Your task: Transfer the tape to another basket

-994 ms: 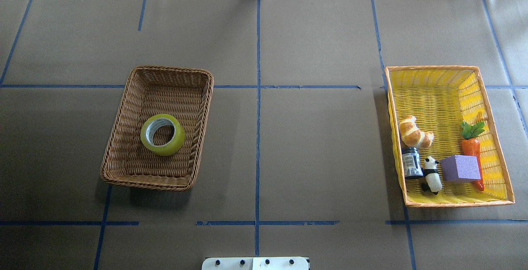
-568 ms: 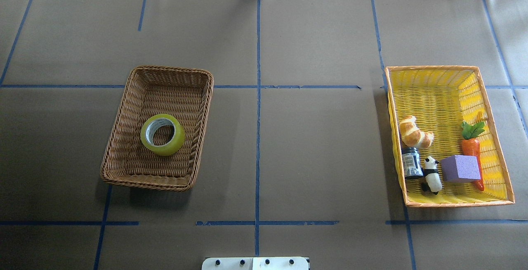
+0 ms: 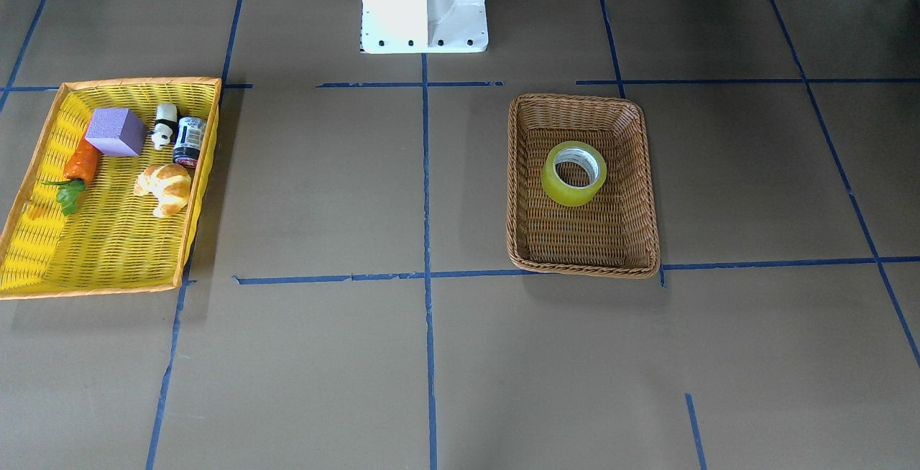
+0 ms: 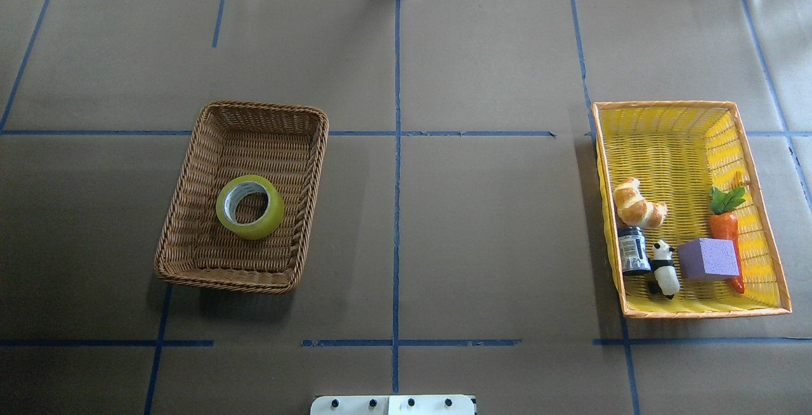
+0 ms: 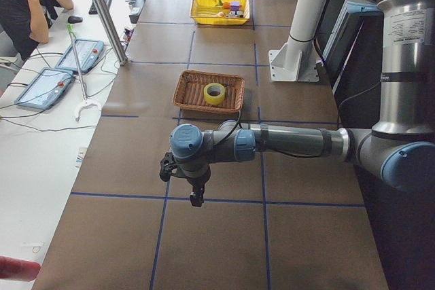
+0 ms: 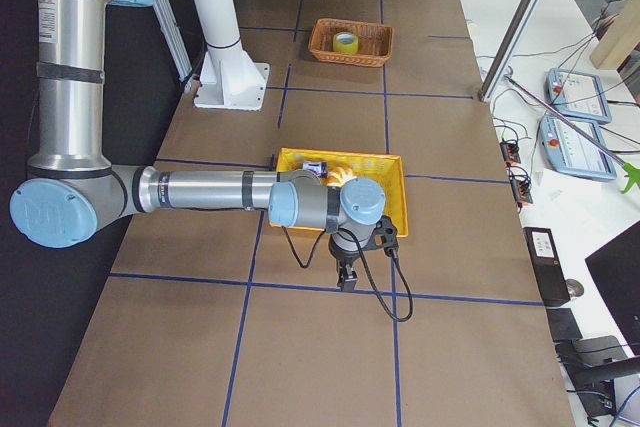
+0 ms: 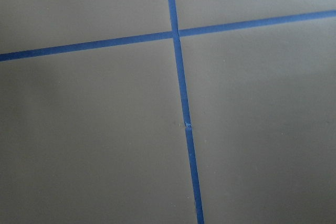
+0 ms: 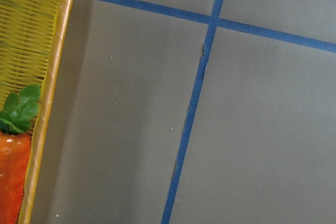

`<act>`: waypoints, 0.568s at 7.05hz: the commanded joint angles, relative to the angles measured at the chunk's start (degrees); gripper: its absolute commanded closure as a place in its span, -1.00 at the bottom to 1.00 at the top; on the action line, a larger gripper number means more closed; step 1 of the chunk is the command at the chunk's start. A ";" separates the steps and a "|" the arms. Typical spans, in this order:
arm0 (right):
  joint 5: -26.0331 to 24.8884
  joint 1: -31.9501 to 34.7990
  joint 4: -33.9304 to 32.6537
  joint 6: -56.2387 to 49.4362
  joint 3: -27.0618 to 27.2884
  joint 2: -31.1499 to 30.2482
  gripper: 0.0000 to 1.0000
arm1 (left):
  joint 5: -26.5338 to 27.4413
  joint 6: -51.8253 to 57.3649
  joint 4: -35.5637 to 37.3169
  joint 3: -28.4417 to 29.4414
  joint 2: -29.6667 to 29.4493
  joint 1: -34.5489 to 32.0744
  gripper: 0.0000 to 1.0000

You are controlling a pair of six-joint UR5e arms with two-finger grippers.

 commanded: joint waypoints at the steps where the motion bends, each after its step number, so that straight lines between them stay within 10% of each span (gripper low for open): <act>1: 0.09 0.01 0.04 -0.08 0.00 0.00 -0.99 | -0.05 -2.90 0.01 0.22 0.19 0.00 -1.00; 4: 0.00 -0.43 0.04 -0.08 0.09 0.09 -0.99 | -0.23 -2.83 -0.96 -0.74 2.30 0.00 -1.00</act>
